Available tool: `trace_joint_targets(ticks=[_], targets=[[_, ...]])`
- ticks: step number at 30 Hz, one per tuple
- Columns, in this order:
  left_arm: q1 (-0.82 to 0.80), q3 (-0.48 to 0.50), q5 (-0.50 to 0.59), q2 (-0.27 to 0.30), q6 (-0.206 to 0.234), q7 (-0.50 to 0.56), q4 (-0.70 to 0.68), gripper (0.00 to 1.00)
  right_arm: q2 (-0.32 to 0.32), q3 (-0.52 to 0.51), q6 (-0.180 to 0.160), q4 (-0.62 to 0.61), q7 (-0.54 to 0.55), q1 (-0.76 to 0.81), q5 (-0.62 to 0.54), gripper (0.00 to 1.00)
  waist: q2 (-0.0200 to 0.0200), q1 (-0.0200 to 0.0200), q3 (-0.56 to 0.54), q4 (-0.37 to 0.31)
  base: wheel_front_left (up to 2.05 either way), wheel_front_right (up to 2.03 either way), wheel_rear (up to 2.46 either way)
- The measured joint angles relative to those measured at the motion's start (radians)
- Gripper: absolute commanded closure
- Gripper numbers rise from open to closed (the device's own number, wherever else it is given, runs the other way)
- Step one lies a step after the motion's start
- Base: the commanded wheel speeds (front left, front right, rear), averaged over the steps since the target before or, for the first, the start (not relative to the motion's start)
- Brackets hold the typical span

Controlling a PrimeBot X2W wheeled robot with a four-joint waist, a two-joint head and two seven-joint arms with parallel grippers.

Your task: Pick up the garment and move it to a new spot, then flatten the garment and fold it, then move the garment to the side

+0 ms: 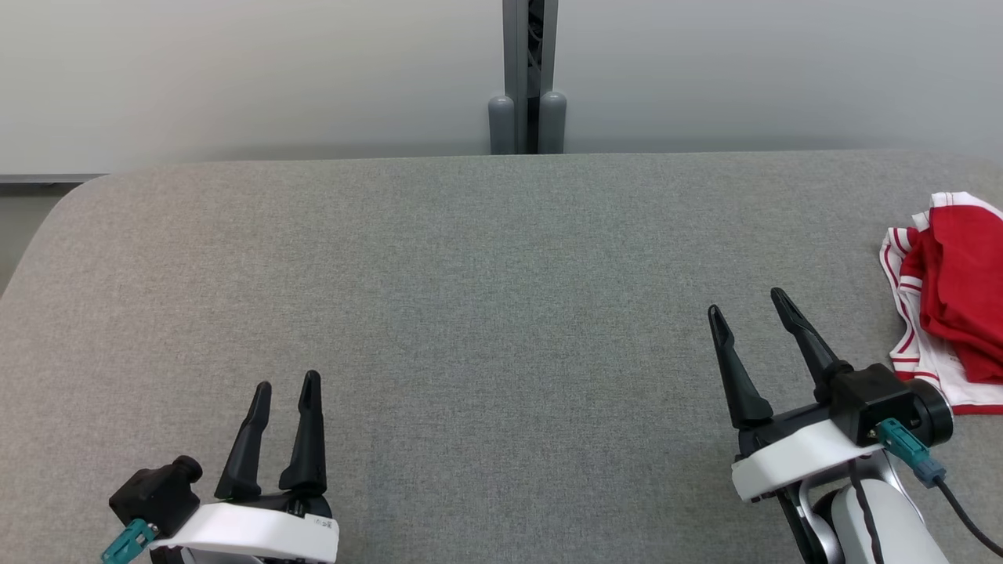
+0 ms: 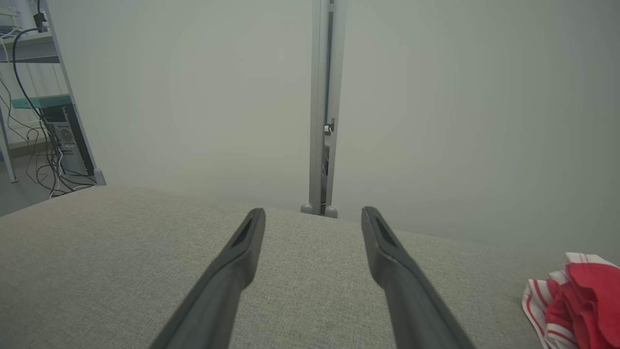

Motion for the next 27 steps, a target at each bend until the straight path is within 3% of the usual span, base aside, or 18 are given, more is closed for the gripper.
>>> trace_joint_targets(ticks=[11, 12, 17, 27], targets=[[-0.002, -0.002, -0.021, 0.0, -0.003, 0.0, 0.019, 0.0, 0.0, -0.002, 0.0, 0.004, 0.0, -0.003, 0.0, 0.0, 0.0, 0.0, 0.006, 0.002, 0.0, 0.0, 0.0], [0.003, -0.003, -0.021, -0.002, -0.002, 0.001, 0.025, 1.0, 0.002, -0.001, 0.0, 0.01, 0.001, 0.003, 0.0, 1.0, 0.0, 0.0001, 0.006, 0.002, 0.0, 0.0, 0.0], [0.035, -0.011, -0.026, -0.006, -0.001, 0.006, 0.067, 1.0, 0.012, -0.003, 0.0, 0.05, 0.012, 0.05, 0.01, 1.0, 0.0, 0.0001, 0.005, 0.001, 0.0, 0.0, 0.0], [0.034, -0.028, -0.16, -0.006, 0.001, 0.025, 0.063, 1.0, 0.01, -0.075, 0.0, 0.035, 0.086, 0.068, 0.219, 1.0, 0.0, 0.0, -0.002, -0.005, 0.0, 0.0, 0.0]])
